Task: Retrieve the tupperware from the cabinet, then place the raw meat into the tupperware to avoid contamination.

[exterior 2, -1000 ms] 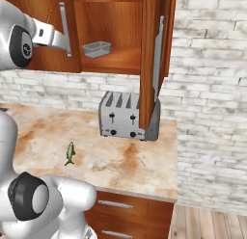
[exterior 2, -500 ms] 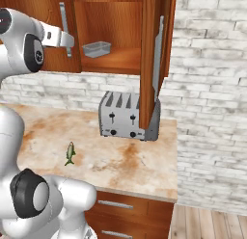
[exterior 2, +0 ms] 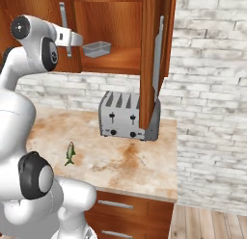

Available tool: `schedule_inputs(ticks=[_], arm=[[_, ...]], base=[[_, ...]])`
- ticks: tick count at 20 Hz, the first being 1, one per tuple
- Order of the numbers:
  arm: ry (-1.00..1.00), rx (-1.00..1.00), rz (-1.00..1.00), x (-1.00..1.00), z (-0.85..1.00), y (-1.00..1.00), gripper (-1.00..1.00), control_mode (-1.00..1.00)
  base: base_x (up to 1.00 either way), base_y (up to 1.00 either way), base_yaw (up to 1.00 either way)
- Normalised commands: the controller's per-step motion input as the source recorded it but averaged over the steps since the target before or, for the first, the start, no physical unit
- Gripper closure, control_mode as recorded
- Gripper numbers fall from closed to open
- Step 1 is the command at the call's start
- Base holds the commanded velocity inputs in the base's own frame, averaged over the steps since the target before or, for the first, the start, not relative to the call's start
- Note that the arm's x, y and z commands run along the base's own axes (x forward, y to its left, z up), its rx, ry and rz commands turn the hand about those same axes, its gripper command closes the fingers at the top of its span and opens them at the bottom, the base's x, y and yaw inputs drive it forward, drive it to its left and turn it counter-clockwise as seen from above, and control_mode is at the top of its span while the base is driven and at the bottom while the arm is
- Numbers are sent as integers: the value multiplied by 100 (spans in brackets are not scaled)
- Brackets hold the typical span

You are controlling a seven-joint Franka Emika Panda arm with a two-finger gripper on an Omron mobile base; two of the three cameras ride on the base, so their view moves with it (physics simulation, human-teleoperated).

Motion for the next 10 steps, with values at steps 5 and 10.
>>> schedule_inputs(ticks=[5,10], arm=[[0,0,0,57,0,0,-100,-100],[0,0,0,50,0,0,-100,-100]], base=[[0,0,0],[0,0,0]])
